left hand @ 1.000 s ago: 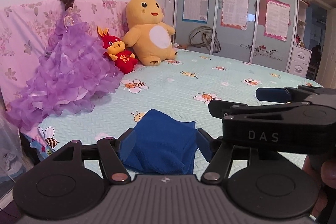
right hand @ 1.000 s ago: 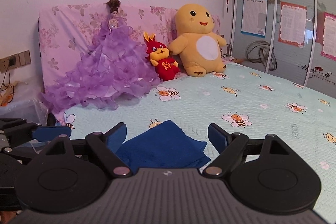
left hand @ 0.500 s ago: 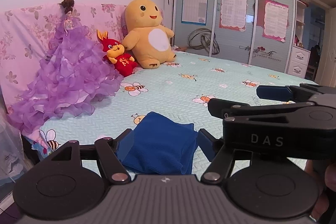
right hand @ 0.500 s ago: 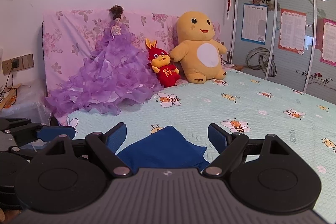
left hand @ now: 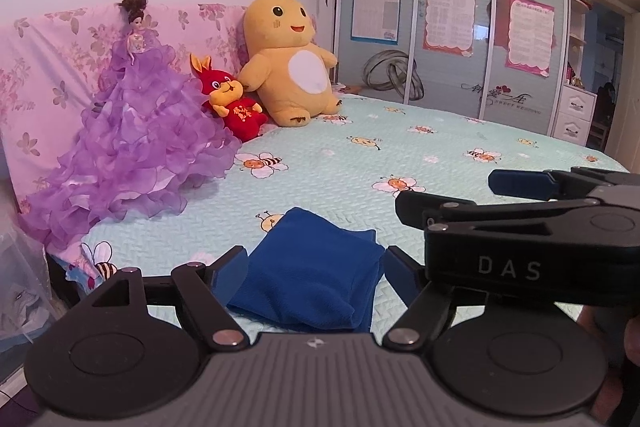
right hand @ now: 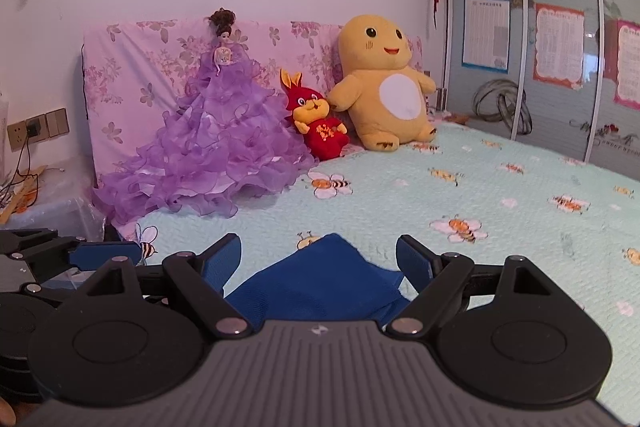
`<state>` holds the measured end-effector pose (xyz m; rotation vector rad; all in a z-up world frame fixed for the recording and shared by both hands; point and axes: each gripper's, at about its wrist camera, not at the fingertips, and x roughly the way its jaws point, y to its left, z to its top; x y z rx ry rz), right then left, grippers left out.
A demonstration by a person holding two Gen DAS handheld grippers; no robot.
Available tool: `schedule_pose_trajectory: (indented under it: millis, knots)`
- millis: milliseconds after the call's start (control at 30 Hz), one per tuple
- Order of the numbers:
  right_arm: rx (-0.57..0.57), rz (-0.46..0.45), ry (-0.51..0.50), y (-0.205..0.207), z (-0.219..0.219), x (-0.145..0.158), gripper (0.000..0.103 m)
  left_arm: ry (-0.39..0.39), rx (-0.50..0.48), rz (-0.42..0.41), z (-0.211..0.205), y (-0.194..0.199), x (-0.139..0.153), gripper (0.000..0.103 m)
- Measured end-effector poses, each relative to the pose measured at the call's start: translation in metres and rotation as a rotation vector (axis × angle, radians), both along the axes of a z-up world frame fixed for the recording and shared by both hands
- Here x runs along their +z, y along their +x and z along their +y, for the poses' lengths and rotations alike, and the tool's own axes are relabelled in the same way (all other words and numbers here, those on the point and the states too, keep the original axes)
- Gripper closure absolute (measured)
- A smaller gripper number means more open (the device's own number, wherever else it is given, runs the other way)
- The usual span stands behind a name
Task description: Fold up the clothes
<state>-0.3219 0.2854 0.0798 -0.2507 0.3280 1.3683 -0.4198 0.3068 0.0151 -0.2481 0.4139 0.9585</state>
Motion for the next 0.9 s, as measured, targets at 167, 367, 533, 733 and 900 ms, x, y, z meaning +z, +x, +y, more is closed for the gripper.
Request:
schedule_pose_trajectory:
  millis: [167, 367, 533, 733, 900]
  knots:
    - [-0.027, 0.021, -0.005, 0.003, -0.001, -0.009, 0.019, -0.013, -0.022, -0.016, -0.001, 0.0, -0.006, 0.009]
    - [-0.054, 0.004, 0.033, -0.001, -0.007, -0.016, 0.019, 0.005, 0.001, 0.0, -0.004, 0.005, -0.012, 0.006]
    - [-0.043, -0.013, 0.052, -0.002, -0.008, -0.019, 0.019, 0.085, 0.053, 0.0, -0.009, 0.004, -0.016, 0.0]
    - [-0.07, 0.037, 0.122, 0.002, -0.015, -0.026, 0.014, 0.054, 0.073, -0.052, -0.007, -0.003, -0.019, 0.0]
    - [-0.085, 0.076, 0.148, 0.007, -0.023, -0.031, 0.001, 0.011, 0.082, -0.095, -0.006, -0.009, -0.021, 0.0]
